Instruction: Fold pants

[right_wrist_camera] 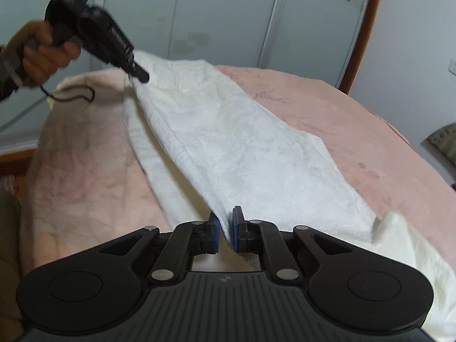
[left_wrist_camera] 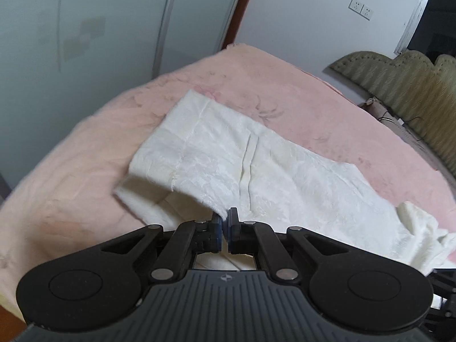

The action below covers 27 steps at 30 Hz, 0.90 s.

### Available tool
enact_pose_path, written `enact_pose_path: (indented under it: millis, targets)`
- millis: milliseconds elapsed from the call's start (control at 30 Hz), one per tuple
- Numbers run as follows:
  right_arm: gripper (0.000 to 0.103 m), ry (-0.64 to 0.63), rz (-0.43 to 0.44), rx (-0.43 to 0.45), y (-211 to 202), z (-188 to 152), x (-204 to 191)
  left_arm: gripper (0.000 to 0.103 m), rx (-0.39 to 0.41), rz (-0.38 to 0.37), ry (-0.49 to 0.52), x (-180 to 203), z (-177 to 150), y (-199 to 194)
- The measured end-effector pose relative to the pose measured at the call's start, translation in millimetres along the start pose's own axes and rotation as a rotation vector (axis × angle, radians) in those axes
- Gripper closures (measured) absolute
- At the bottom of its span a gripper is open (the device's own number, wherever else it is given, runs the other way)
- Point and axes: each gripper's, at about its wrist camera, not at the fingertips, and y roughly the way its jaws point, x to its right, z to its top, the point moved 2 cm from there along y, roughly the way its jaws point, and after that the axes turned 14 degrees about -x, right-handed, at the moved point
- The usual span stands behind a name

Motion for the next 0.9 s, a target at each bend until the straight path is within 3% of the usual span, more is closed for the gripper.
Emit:
enact_pose_path:
  millis: [100,233,267,300,367,433,533,600,667,733,800,900]
  targets:
    - [0.095,0.037,0.036,0.016,-4.0,-4.2,-3.0,0.095,0.024,0.033,0.028,4.3,1.5,0.2]
    - [0.094,0.055,0.002,-0.019,23.8,-5.3,-7.6,0.091,-0.068,0.139,0.050,9.5,-2.8,28.9]
    - [0.093,0.058,-0.012,-0.015,23.9,-5.8,-11.5,0.081,-0.052,0.152,0.060,10.6,-6.0,25.1]
    - [0.089,0.057,-0.022,-0.023,21.2,-6.5,-13.6,0.082,-0.032,0.173,0.076,13.3,-7.7,18.8]
    - [0.078,0.062,-0.018,-0.036,8.2,-10.4,-11.9,0.069,0.007,0.212,0.105,17.6,-10.1,4.6]
    - [0.066,0.104,0.025,-0.009,-13.0,-22.0,0.2,0.070,0.045,0.248,0.108,22.6,-10.4,-11.0]
    - [0.063,0.293,0.001,0.042,-46.1,-46.9,35.9,0.069,0.119,0.253,0.150,42.4,-8.1,-31.5]
    - [0.062,0.481,-0.058,0.055,-60.3,-74.4,67.3,0.068,0.145,0.207,0.203,64.9,-6.5,-35.6]
    - [0.060,0.682,-0.093,0.003,-62.9,-107.2,95.0,0.063,0.146,0.142,0.291,92.6,-7.6,-30.9]
    - [0.060,0.796,-0.099,-0.042,-62.7,-139.3,111.9,0.062,0.130,0.106,0.398,128.2,-11.2,-17.6]
    - [0.060,0.915,-0.113,0.019,-73.8,-163.2,127.5,0.060,0.134,0.065,0.541,167.1,-22.9,-6.8]
    - [0.059,1.162,-0.032,0.194,-89.4,-195.7,162.9,0.050,0.162,0.005,0.764,225.4,-51.7,7.0]
